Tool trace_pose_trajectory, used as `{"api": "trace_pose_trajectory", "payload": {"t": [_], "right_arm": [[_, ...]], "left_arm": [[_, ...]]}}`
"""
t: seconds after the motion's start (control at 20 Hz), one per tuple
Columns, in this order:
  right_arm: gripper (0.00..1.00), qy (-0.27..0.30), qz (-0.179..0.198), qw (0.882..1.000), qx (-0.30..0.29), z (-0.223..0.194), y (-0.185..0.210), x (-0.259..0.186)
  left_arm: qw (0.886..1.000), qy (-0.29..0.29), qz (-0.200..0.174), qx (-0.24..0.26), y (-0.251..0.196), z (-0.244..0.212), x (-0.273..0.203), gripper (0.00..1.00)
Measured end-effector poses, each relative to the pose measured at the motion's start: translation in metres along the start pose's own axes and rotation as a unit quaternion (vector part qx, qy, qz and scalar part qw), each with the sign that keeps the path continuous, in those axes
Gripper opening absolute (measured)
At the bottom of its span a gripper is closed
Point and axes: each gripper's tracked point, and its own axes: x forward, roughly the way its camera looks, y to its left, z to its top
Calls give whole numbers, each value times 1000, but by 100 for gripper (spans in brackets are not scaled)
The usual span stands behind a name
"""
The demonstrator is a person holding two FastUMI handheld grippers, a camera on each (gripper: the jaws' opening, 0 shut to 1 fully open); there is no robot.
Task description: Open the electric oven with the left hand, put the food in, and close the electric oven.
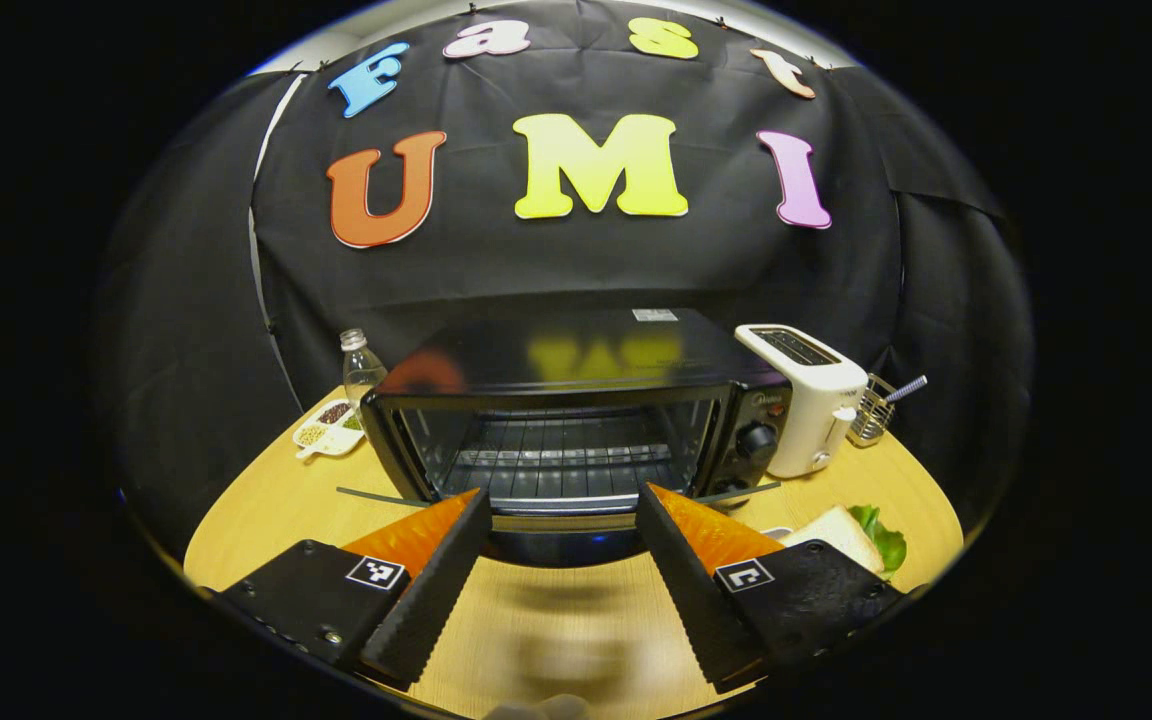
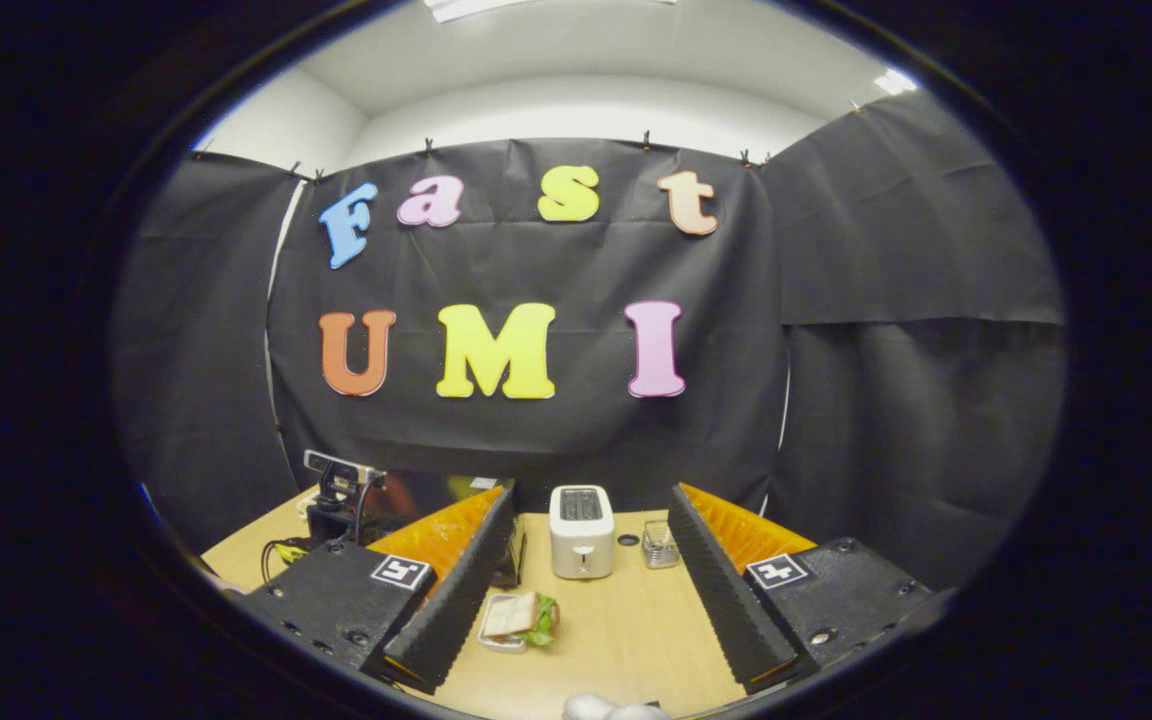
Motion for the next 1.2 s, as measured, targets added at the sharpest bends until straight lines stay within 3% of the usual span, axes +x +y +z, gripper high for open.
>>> {"api": "trace_pose_trajectory", "payload": {"t": [0.15,0.2,0.25,0.4,0.45,0.5,1.2], "right_arm": [[100,9,5,1000,13,-6,0,-3],[92,14,3,1000,16,-10,-1,-2],[100,15,3,1000,19,-11,-3,-4],[100,20,0,1000,22,-15,-5,-6],[92,22,-1,1000,22,-17,-6,-6],[100,22,-1,1000,23,-19,-6,-7],[100,38,-4,999,-7,-36,-5,-7]], "left_arm": [[1000,17,-1,-5,-1,-24,-12,97],[1000,23,-2,-6,-3,-32,-14,97],[1000,28,-3,-6,-3,-39,-17,97],[999,39,-8,-7,-5,-55,-21,97],[999,42,-9,-7,-5,-58,-21,97],[999,44,-9,-7,-5,-61,-21,97],[987,156,-13,-25,-11,-145,-9,95]]}}
